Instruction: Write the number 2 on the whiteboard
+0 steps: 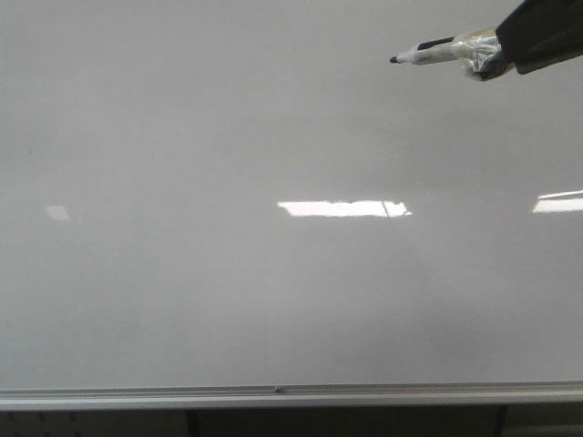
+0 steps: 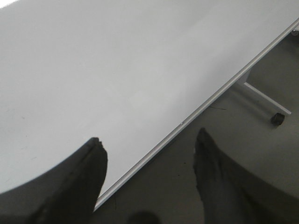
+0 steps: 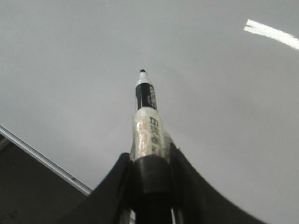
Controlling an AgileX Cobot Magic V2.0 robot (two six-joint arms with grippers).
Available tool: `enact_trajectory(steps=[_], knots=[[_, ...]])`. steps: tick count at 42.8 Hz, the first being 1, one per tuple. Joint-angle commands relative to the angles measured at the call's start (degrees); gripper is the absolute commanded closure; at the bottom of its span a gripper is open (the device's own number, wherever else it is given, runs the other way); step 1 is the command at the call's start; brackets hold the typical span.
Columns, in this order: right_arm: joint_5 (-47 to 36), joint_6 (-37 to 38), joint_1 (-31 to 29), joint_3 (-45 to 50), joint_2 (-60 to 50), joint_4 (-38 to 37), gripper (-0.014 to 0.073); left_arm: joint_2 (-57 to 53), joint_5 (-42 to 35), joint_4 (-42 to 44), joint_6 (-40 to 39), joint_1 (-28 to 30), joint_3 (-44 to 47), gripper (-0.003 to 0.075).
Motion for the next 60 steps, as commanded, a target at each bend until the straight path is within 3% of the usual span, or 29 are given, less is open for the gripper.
enact_trajectory(steps=[1, 21, 44, 54, 60], knots=[[-5.47, 0.11, -0.41, -1.62, -0.39, 0.39, 0.0582, -0.22, -3.13, -2.11, -0.40, 0.12, -1.38, 0.0312], [-9.26, 0.05, -5.53, -7.67, 7.28, 0.34, 0.0582, -0.22, -3.13, -2.11, -0.40, 0.12, -1.38, 0.0312], [-24.84, -0.16, -5.53, -8.52, 20.29, 0.34, 0.0582, -0.22, -3.13, -2.11, -0.40, 0.12, -1.38, 0.0312], [-24.45, -3.18, -7.30, -8.52, 21.71, 0.34, 0.0582, -0.22, -3.13, -2.11, -0.40, 0.12, -1.38, 0.0312], [-18.21, -3.18, -9.01, -8.52, 21.72, 0.34, 0.0582, -0.22, -3.13, -2.11, -0.40, 0.12, -1.38, 0.0312]])
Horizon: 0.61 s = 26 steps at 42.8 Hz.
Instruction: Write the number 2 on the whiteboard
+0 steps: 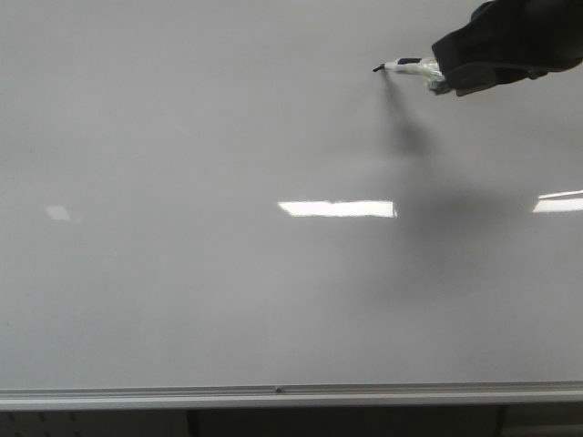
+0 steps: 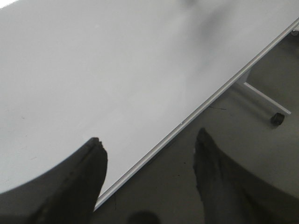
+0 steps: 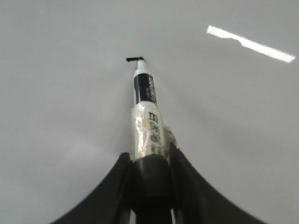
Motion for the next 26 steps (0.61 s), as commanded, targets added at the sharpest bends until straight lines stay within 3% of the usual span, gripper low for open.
enact_trajectory(steps=[1, 6, 15, 26], knots=[[1.56, -0.74, -1.30, -1.97, -1.25, 0.24, 0.0582, -0.22, -3.13, -2.11, -0.40, 0.12, -1.38, 0.0312], [5.92, -0.74, -0.45, -1.97, -0.60, 0.24, 0.0582, -0.22, -3.13, -2.11, -0.40, 0.12, -1.38, 0.0312], [4.25, -0.74, 2.74, -2.02, 1.89, 0.24, 0.0582, -0.22, -3.13, -2.11, -0.40, 0.12, -1.38, 0.0312], [6.68, -0.74, -0.54, -2.02, 1.91, 0.24, 0.0582, -0.22, -3.13, -2.11, -0.40, 0.12, -1.38, 0.0312]])
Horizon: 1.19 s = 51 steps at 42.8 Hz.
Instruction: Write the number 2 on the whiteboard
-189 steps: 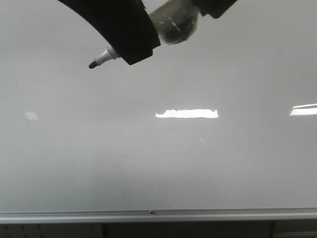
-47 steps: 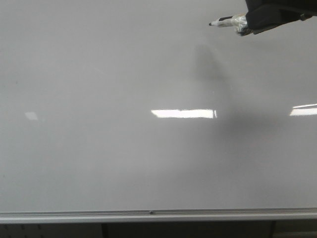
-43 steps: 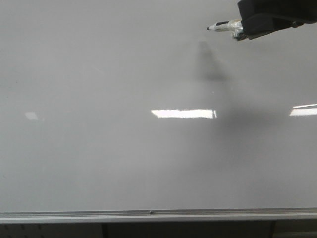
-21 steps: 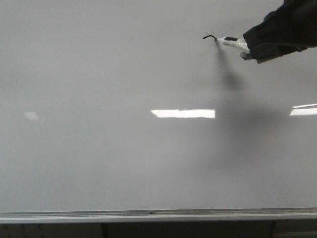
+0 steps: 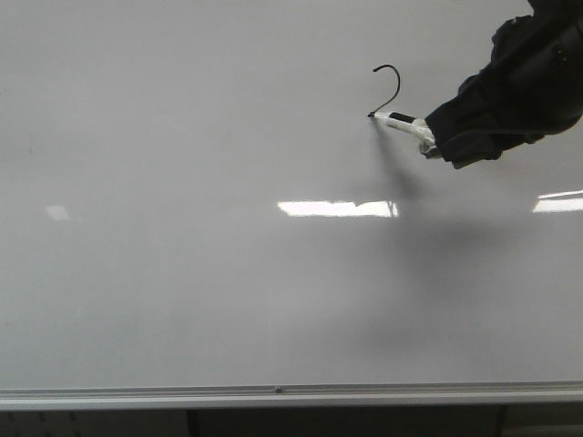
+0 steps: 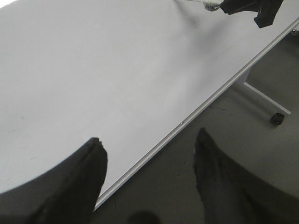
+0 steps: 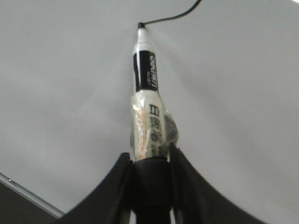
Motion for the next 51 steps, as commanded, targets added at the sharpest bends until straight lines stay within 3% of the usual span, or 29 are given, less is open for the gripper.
enact_trajectory(steps=[1, 15, 22, 28, 40, 46, 51], knots=[[-1.24, -0.40, -2.56, -2.02, -1.52, 0.24, 0.0582, -0.22, -3.13, -2.11, -0.40, 0.12, -1.38, 0.0312], [1.32, -0.14, -4.04, -2.14, -2.72, 0.24, 0.0582, -0.22, -3.13, -2.11, -0.40, 0.12, -1.38, 0.0312], [7.60, -0.14, -4.04, -2.20, -9.69, 0.24, 0.0582, -0.22, -3.13, -2.11, -0.40, 0.12, -1.38, 0.0312], [18.43, -0.14, -3.47, -3.54, -17.74, 0.24, 0.0582, -0.22, -3.13, -2.11, -0.40, 0.12, -1.38, 0.0312], [50.51, -1.62, 1.70, -12.07, -27.50, 0.29, 0.0582, 0.16, -4.83, -2.11, -0.40, 0.12, -1.38, 0.0312], [61.66, -8.81, 5.49, -15.04, -27.51, 3.00, 0.0582, 0.85, -4.87, -2.25, -0.40, 0.12, -1.38, 0.0312], [63.71, -17.94, 8.03, -15.06, -27.46, 9.40, 0.0582, 1.92, -3.97, -4.01, -0.30, 0.12, -1.38, 0.0312]])
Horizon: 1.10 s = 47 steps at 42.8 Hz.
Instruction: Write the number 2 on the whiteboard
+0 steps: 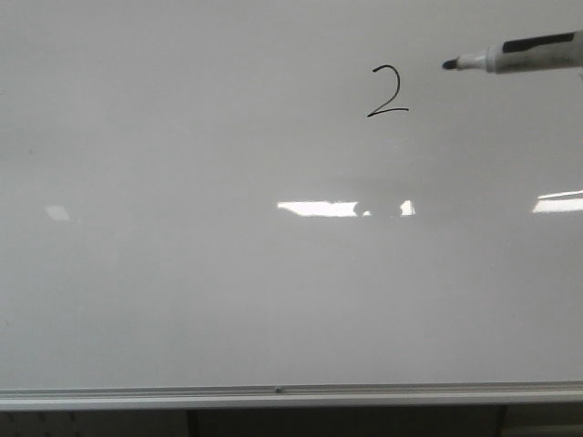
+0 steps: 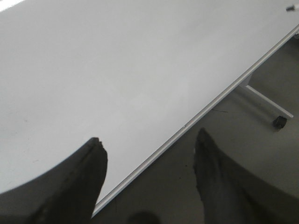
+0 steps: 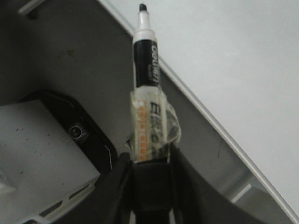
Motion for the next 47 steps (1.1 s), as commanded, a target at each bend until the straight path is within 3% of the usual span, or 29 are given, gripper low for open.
enact_trajectory(steps=[1, 12, 19, 34, 47], knots=[[0.13, -8.36, 2.00, -2.09, -0.49, 6.68, 0.0582, 1.52, -2.67, -4.68, 0.06, 0.12, -1.38, 0.0312], [0.19, -22.77, 3.79, -2.09, -0.49, 18.34, 0.0582, 9.77, 12.10, -23.14, 19.72, -0.84, -6.36, 0.0311], [-0.24, -23.23, 3.79, -2.09, -0.49, 18.81, 0.0582, 14.02, 12.94, -22.57, 24.28, -7.96, -10.35, 0.0311], [-0.30, -23.23, 3.79, -2.09, -0.49, 18.81, 0.0582, 24.43, 8.73, -12.39, 23.95, -29.68, -17.62, 0.0309], [-0.30, -23.23, 3.79, -2.09, -0.49, 18.81, 0.0582, 35.91, 8.19, -11.31, 23.51, -36.08, -24.56, 0.0309]])
